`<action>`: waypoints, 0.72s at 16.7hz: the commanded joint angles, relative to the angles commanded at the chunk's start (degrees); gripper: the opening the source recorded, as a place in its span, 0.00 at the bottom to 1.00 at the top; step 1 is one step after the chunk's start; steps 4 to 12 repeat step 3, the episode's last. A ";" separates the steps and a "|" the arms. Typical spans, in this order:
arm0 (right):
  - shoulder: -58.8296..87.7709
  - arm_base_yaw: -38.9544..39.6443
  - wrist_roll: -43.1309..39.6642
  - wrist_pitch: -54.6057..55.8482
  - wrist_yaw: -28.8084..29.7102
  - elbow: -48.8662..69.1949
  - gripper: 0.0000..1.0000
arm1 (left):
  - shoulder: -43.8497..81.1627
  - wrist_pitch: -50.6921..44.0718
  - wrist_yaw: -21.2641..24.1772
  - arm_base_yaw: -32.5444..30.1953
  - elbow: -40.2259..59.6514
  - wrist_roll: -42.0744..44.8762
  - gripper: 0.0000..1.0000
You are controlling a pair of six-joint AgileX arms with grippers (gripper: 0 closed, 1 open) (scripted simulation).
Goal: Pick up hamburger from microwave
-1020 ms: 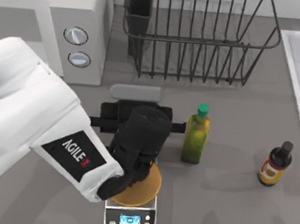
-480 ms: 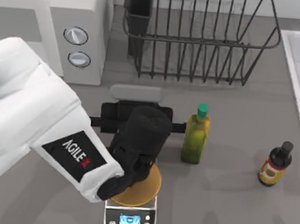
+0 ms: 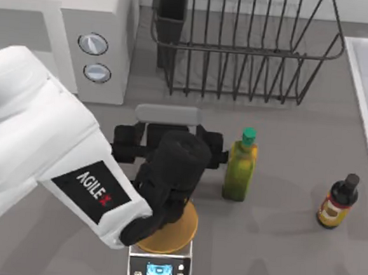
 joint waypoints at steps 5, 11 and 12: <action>0.00 0.00 0.00 0.00 0.00 0.00 1.00 | 0.00 0.00 0.00 0.00 0.00 0.00 1.00; 0.00 0.00 0.00 0.00 0.00 0.00 1.00 | 0.00 0.00 0.00 0.00 0.00 0.00 1.00; 0.00 0.00 0.00 0.00 0.00 0.00 1.00 | 0.00 0.00 0.00 0.00 0.00 0.00 1.00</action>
